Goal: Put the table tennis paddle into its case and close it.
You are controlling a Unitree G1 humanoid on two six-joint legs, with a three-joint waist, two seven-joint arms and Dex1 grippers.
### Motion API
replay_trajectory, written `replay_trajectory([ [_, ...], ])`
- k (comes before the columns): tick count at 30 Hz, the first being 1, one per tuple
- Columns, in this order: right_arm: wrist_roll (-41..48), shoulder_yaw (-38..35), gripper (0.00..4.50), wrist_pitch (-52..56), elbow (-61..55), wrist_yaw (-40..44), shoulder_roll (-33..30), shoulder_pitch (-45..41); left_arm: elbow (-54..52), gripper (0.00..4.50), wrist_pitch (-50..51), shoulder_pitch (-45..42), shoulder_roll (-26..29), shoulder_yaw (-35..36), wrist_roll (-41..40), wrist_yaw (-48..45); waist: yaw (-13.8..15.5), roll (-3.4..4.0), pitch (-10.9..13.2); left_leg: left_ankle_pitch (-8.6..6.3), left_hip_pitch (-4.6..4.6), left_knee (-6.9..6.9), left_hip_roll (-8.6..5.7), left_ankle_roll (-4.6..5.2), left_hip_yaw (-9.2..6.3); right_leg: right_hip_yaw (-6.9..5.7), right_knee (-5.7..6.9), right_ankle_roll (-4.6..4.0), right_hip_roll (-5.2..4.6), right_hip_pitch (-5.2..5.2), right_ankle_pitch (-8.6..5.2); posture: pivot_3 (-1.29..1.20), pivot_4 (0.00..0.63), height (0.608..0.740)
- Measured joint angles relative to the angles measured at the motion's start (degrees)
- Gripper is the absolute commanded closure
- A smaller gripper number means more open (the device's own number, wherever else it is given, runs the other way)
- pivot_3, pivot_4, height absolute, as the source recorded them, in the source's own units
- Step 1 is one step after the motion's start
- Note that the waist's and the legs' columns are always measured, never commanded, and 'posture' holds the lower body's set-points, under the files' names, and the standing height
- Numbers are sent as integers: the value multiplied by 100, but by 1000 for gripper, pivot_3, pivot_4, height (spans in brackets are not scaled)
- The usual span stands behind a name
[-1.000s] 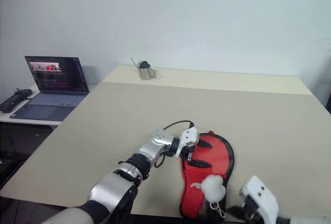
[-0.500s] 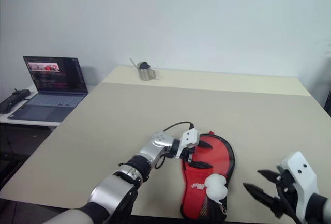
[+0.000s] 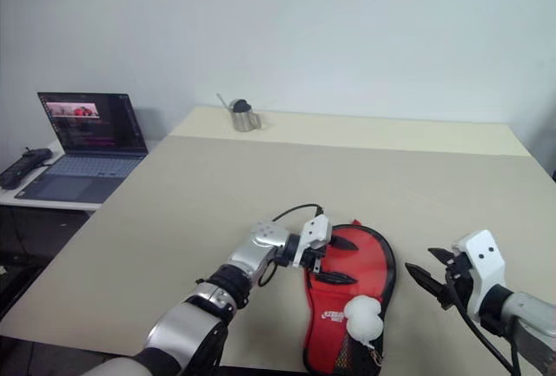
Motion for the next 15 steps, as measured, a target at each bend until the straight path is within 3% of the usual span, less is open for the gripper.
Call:
replay_trajectory([
  [10, -273, -83, 1235, 227, 182, 52, 124, -433, -1238, 453, 402, 512, 68, -366, -102, -463, 5, 30, 38, -1, -8, 0, -1, 2, 3, 5, 2, 0, 3, -7, -1, 0, 150, 740],
  [15, -263, -112, 1235, 311, 182, 160, 148, -532, -1430, 453, 549, 518, 332, -312, -224, -455, -15, 5, 79, 0, -16, 12, -1, 3, 28, 38, 86, -7, 11, -70, -22, 0, 150, 740],
])
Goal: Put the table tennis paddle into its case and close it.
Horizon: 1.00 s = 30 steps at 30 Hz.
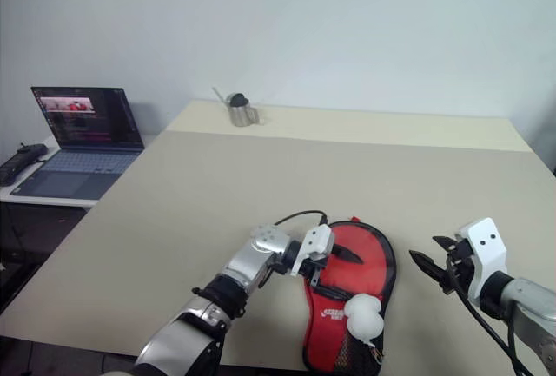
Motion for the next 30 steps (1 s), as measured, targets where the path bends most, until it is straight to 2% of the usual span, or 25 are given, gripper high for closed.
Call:
replay_trajectory([
  [6, 32, -105, 1235, -41, 141, 258, 142, -288, -41, 453, 481, -76, 615, 746, -453, 382, -121, 4, 18, 2, 6, 0, 14, 3, -4, 2, 43, 1, 19, -15, 2, 0, 150, 740],
  [12, -60, -153, 1235, -280, 907, 761, 152, -676, -796, 453, 1058, -39, 965, 1196, -781, 834, -124, 0, 22, 2, 9, 2, 14, 2, -2, 3, 61, 12, 19, -16, 3, 0, 150, 740],
  [19, -300, -344, 1235, -506, 1716, 1337, -37, -706, -1349, 453, 1252, 72, 1066, 1209, -829, 1446, -109, 2, 24, 2, 19, 7, 13, 2, -4, 4, 94, 10, 21, -20, -8, 0, 150, 740],
  [30, -550, -798, 1235, -517, 1814, 1554, -171, -424, -591, 453, 624, -399, 846, 1148, -651, 1992, -136, 3, 25, 2, 15, 27, 14, 2, -2, 8, 97, 13, 25, -18, -7, 0, 150, 740],
])
